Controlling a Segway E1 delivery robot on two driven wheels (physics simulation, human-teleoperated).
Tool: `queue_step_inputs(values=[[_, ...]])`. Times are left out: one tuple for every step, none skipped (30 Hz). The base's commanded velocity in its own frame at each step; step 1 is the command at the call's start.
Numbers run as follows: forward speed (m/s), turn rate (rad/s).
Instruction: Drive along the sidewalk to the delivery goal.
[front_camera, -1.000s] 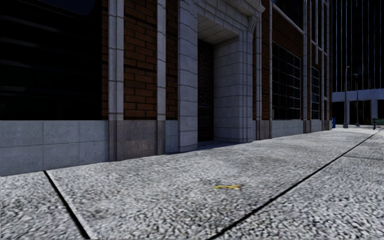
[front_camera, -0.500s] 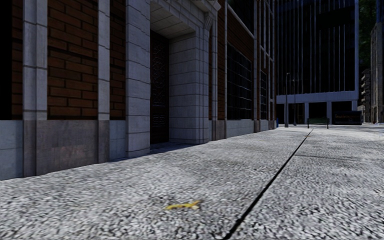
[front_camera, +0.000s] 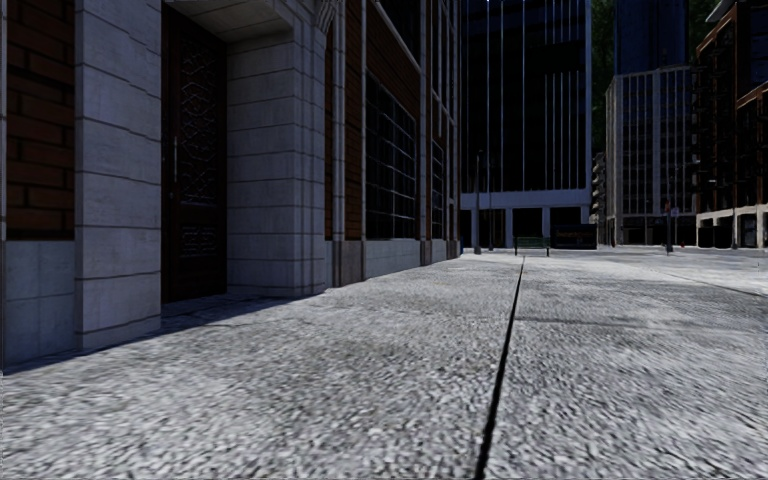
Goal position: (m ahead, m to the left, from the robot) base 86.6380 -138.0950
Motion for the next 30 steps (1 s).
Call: queue_step_inputs(values=[[2.0, -0.58], [2.0, -0.58], [2.0, -0.58], [2.0, -0.58], [2.0, -0.58], [2.0, -0.58], [2.0, -0.58], [2.0, -0.58], [2.0, -0.58], [2.0, -0.58], [2.0, -0.58], [2.0, -0.59], [2.0, -0.59], [2.0, -0.6], [2.0, -0.6], [2.0, -0.61], [2.0, -0.61], [2.0, -0.64], [2.0, -0.66], [2.0, -0.66], [2.0, -0.67], [2.0, -0.67], [2.0, -0.67], [2.0, -0.67], [2.0, -0.67], [2.0, -0.67], [2.0, -0.67], [2.0, -0.67], [2.0, -0.67], [2.0, -0.67]])
